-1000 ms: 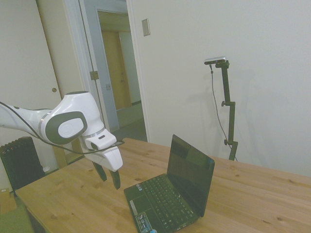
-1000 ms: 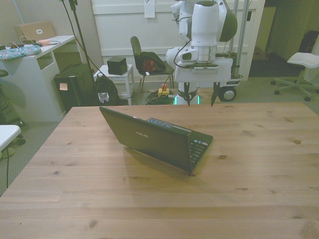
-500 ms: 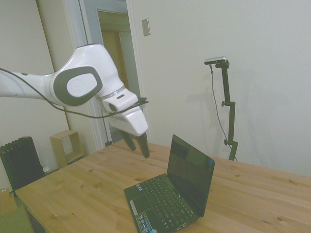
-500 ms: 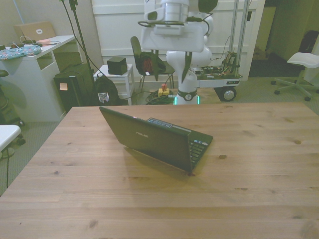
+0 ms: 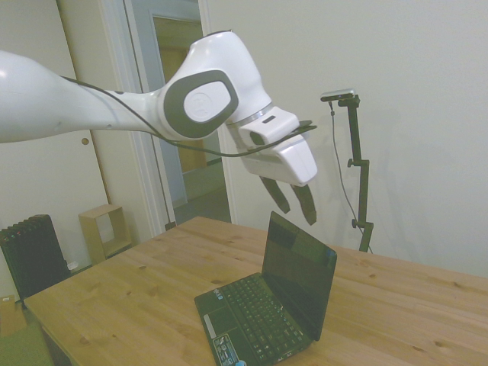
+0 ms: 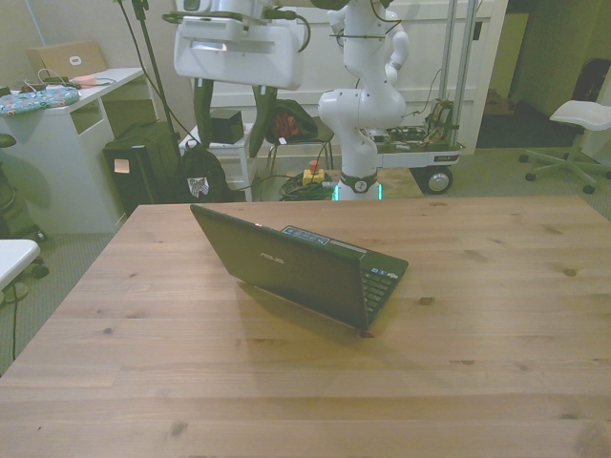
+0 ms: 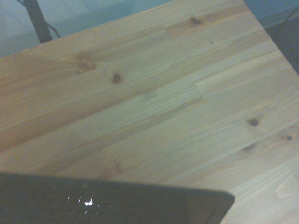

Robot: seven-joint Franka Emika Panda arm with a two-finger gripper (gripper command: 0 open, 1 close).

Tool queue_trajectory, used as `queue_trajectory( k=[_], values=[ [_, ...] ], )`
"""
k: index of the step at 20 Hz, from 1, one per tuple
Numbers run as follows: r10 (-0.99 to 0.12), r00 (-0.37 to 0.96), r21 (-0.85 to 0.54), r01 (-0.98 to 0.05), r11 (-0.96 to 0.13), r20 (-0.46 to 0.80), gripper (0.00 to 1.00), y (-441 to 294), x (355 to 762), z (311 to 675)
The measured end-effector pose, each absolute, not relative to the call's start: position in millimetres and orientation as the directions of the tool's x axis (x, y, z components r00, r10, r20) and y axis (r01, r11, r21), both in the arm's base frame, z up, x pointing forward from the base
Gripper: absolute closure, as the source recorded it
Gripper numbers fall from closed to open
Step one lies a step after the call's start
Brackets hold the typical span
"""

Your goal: Close the laptop

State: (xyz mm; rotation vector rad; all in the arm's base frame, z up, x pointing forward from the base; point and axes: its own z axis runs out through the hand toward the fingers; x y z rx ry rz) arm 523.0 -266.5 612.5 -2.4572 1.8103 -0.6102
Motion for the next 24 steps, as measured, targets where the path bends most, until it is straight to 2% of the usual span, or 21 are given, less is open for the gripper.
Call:
queue_trajectory(
  k=[8,14,20,21,24],
  values=[
    [-0.958,0.211,-0.299,-0.917,-0.263,0.194,0.00,-315,587,590],
    [-0.958,0.275,-0.272,-0.918,-0.288,0.086,0.00,-293,645,537],
    [-0.949,0.313,-0.265,-0.914,-0.307,0.020,0.00,-268,665,515],
    [-0.948,0.317,-0.263,-0.914,-0.308,0.008,1.00,-264,666,512],
    [-0.947,0.318,-0.264,-0.918,-0.295,-0.047,1.00,-253,665,498]
  ],
)
